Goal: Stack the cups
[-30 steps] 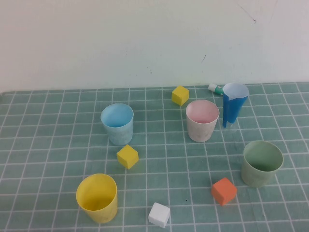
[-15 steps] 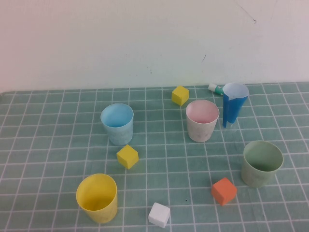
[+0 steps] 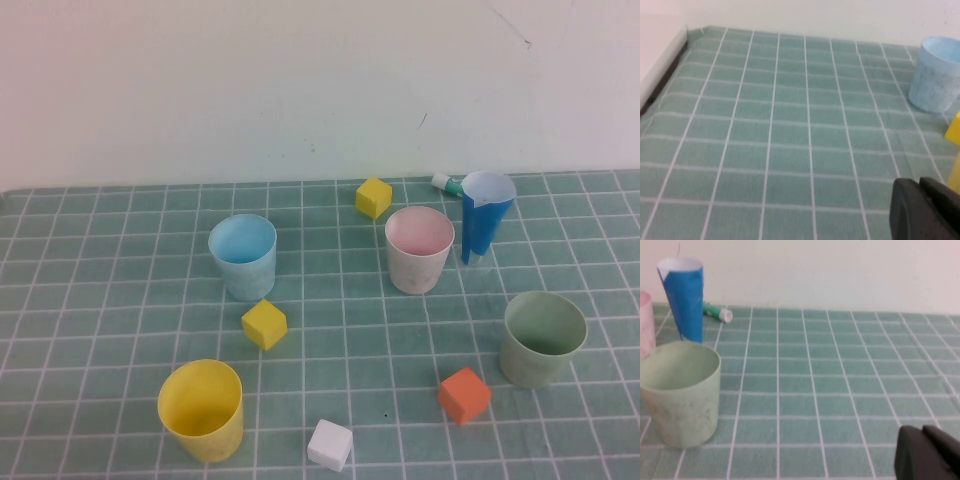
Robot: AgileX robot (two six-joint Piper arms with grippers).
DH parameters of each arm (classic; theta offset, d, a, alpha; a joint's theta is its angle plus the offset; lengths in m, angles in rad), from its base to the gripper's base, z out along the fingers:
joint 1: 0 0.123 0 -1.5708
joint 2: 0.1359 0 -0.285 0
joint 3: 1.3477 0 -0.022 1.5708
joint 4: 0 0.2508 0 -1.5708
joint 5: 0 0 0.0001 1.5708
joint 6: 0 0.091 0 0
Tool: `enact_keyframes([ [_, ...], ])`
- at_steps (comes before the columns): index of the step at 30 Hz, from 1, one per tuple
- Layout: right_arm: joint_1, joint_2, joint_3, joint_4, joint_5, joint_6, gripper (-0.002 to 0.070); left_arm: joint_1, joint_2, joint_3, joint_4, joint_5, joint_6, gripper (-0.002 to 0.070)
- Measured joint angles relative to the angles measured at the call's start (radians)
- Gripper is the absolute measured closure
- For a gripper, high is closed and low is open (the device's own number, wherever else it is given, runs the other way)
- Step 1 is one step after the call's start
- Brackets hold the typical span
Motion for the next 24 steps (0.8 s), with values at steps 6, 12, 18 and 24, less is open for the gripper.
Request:
enact_keyframes([
  [6,0.000,0.000,0.000,0.000,-0.229,0.006,0.0679,0.000,0.000,0.009,0.008,-0.211,0.006,0.0677],
  [12,0.000,0.000,0.000,0.000,-0.560,0.026,0.0679,0.000,0.000,0.009,0.061,-0.543,0.016,0.0677],
  [18,0.000,0.000,0.000,0.015,-0.759,-0.024,0.0679,0.000,0.000,0.009,0.072,-0.725,0.021,0.0677],
  [24,0.000,0.000,0.000,0.015,-0.733,-0.043,0.0679,0.000,0.000,-0.006,0.046,-0.659,-0.034,0.0677],
])
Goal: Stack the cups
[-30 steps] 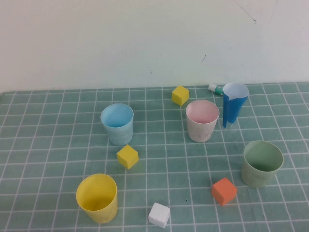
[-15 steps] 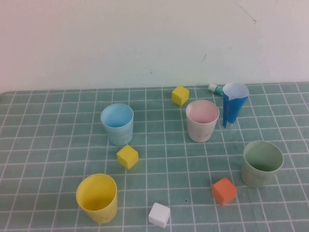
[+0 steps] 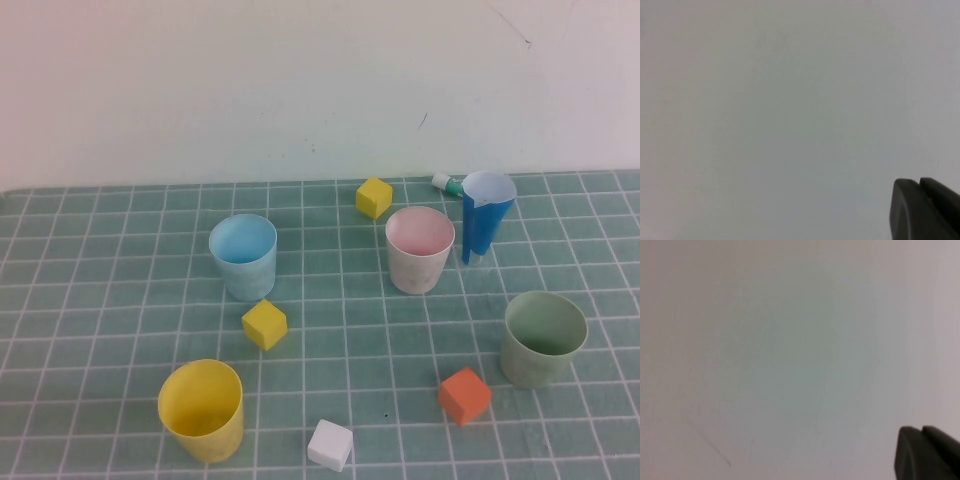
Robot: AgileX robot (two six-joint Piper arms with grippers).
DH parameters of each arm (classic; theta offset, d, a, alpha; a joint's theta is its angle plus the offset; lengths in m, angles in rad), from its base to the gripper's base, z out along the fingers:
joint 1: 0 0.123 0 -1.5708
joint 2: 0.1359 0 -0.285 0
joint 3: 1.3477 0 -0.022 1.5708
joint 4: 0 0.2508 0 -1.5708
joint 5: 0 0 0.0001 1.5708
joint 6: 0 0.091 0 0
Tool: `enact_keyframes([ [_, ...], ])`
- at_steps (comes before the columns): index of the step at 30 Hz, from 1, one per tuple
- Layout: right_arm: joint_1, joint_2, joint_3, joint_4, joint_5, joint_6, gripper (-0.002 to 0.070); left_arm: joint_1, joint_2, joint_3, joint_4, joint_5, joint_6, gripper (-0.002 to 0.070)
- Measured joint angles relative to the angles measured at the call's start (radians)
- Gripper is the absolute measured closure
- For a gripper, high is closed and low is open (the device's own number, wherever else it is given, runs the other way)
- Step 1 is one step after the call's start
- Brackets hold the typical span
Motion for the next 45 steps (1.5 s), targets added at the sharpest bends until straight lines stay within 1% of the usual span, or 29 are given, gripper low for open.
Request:
enact_keyframes([
  [3,0.000,0.000,-0.054,-0.016,0.170,-0.002,0.0679,0.000,0.000,-0.092,-0.003,0.212,0.024,0.0677],
  [8,0.000,0.000,-0.229,-0.129,0.533,-0.007,0.0679,0.000,0.045,-0.292,-0.001,0.437,0.141,0.0677],
  [10,0.000,0.000,-0.291,-0.181,0.660,-0.027,0.0679,0.000,0.100,-0.366,0.000,0.534,0.156,0.0677],
  [13,0.000,0.005,-0.347,-0.249,0.794,-0.087,0.0679,0.000,0.209,-0.499,-0.018,0.710,0.162,0.0677],
  [17,0.000,0.060,-0.392,-0.254,0.937,-0.123,0.0679,0.000,0.383,-0.703,-0.072,0.914,0.173,0.0677],
  [21,0.000,0.144,-0.399,-0.170,1.061,-0.143,0.0679,0.000,0.525,-0.828,-0.132,1.018,0.191,0.0677],
  [25,0.000,0.219,-0.399,-0.038,1.130,-0.234,0.0679,0.000,0.683,-0.873,-0.252,1.099,0.278,0.0677],
  [27,0.000,0.244,-0.399,0.036,1.135,-0.281,0.0679,0.000,0.767,-0.873,-0.309,1.132,0.331,0.0677],
  [29,0.000,0.260,-0.401,0.091,1.133,-0.326,0.0679,0.000,0.833,-0.873,-0.347,1.148,0.352,0.0677],
  [34,0.000,0.269,-0.389,0.138,1.103,-0.390,0.0679,0.000,1.003,-0.873,-0.414,1.161,0.403,0.0669],
  [37,0.000,0.269,-0.363,0.142,1.083,-0.401,0.0679,-0.030,1.089,-0.873,-0.419,1.161,0.456,0.0609],
  [40,0.000,0.269,-0.357,0.142,1.066,-0.403,0.0679,-0.103,1.155,-0.873,-0.423,1.158,0.545,0.0442],
  [43,0.000,0.269,-0.357,0.144,1.048,-0.425,0.0679,-0.175,1.220,-0.873,-0.423,1.124,0.599,0.0281],
  [45,0.000,0.269,-0.353,0.144,1.043,-0.437,0.0679,-0.207,1.267,-0.873,-0.423,1.090,0.607,0.0218],
])
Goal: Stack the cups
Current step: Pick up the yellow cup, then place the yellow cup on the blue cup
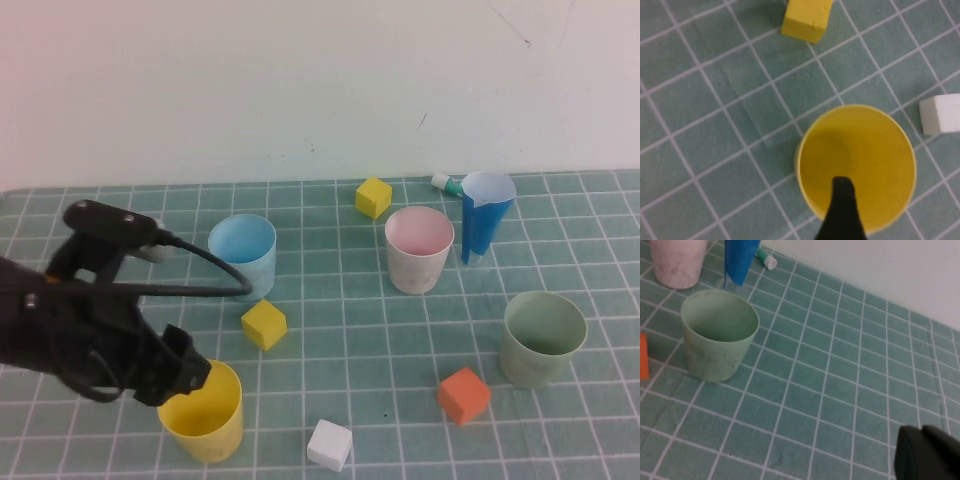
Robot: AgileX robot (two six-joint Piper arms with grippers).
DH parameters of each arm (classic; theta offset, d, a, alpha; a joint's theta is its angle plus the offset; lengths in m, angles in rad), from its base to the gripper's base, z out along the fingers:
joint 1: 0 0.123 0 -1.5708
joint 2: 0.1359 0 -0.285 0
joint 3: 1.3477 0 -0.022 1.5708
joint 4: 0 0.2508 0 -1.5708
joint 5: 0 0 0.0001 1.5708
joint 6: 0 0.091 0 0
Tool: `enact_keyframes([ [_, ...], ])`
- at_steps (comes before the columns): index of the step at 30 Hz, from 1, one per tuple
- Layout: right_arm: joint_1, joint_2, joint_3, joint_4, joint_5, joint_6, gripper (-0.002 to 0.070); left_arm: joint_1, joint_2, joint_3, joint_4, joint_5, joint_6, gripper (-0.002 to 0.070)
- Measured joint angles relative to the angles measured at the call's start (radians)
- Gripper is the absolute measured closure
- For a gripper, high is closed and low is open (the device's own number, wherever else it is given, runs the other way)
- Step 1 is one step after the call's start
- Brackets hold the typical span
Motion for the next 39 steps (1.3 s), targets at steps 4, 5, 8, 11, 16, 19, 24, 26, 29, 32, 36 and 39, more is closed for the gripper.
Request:
enact_keyframes([
  [4,0.000,0.000,0.006,0.002,-0.007,-0.011,0.0679,-0.016,0.092,0.000,0.027,-0.055,0.004,0.0175],
  [5,0.000,0.000,0.006,0.002,-0.009,-0.011,0.0679,-0.018,0.107,0.000,0.040,-0.066,0.004,0.0172],
  [8,0.000,0.000,0.006,0.002,-0.011,-0.014,0.0679,-0.019,0.153,0.000,0.114,-0.107,0.001,0.0169],
  [11,0.000,0.000,0.006,0.002,-0.011,-0.014,0.0679,-0.020,0.206,0.000,0.184,-0.142,-0.015,0.0169],
  [16,0.000,0.000,0.006,0.004,-0.011,-0.015,0.0679,-0.020,0.298,-0.002,0.206,-0.192,-0.021,0.0243],
  [19,0.000,0.000,0.006,0.004,-0.011,-0.015,0.0679,-0.020,0.342,-0.010,0.208,-0.202,-0.016,0.0364],
  [24,0.000,0.000,0.006,0.004,-0.011,-0.015,0.0679,-0.020,0.362,-0.077,0.197,-0.151,-0.011,0.0623],
  [26,0.000,0.000,0.006,0.004,-0.013,-0.015,0.0679,-0.020,0.362,-0.141,0.184,-0.109,-0.010,0.0649],
  [29,0.000,0.000,0.006,0.004,-0.015,-0.015,0.0679,-0.020,0.362,-0.277,0.170,-0.048,-0.009,0.0662],
  [32,0.000,0.000,0.006,0.004,-0.015,-0.015,0.0679,-0.020,0.366,-0.440,0.163,-0.024,-0.009,0.0662],
  [36,0.000,0.000,0.006,0.004,-0.015,-0.015,0.0679,-0.020,0.406,-0.613,0.179,-0.024,-0.011,0.0662],
  [39,0.000,0.000,0.006,0.004,-0.016,-0.015,0.0679,-0.020,0.469,-0.700,0.205,-0.024,-0.011,0.0663],
])
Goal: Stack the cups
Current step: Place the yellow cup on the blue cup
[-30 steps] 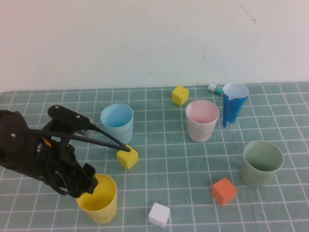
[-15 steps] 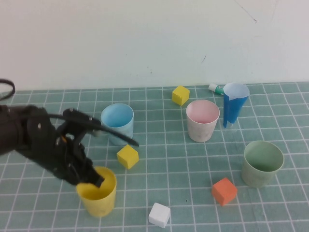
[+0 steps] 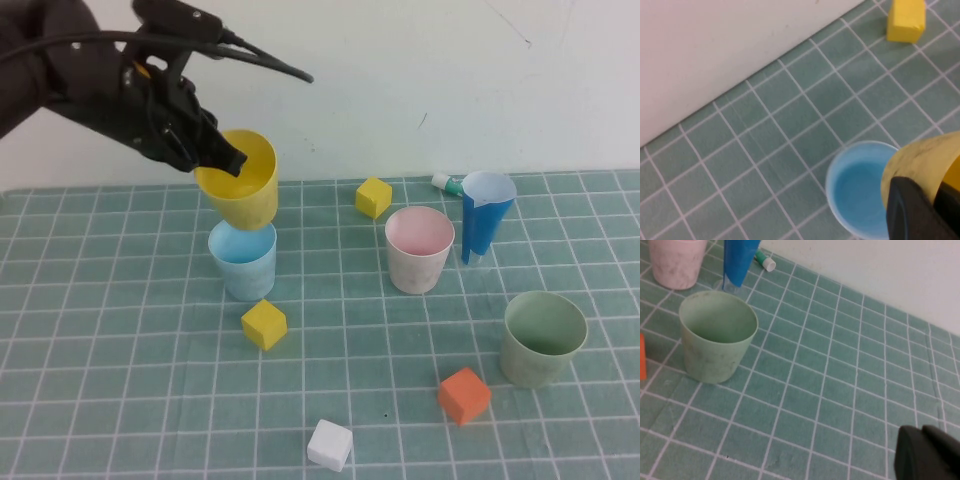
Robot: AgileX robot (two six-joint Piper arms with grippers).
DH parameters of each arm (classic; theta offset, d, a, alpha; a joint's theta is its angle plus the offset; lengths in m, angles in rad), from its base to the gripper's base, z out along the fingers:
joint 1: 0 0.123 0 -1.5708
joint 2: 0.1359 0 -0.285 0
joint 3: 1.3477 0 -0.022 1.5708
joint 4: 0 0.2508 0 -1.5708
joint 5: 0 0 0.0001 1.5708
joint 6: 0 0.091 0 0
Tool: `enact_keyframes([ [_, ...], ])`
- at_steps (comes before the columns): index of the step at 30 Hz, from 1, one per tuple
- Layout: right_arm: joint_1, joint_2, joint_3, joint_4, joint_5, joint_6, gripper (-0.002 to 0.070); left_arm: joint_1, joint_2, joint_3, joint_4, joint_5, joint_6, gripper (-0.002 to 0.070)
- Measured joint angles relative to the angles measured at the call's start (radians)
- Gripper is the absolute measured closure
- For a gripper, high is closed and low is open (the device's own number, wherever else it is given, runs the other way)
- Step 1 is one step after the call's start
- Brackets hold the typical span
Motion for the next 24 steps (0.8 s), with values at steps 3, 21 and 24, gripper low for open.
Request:
enact_keyframes([
  [3,0.000,0.000,0.000,0.000,-0.001,0.000,0.0679,0.000,0.079,-0.050,0.027,0.011,0.002,0.0663],
  [21,0.004,0.000,-0.003,0.051,-0.002,-0.044,0.0679,0.000,0.189,-0.076,0.077,-0.019,-0.014,0.0434],
  [24,0.010,0.023,-0.029,0.082,-0.002,-0.084,0.0679,0.000,0.145,-0.076,0.082,-0.021,-0.012,0.0447],
])
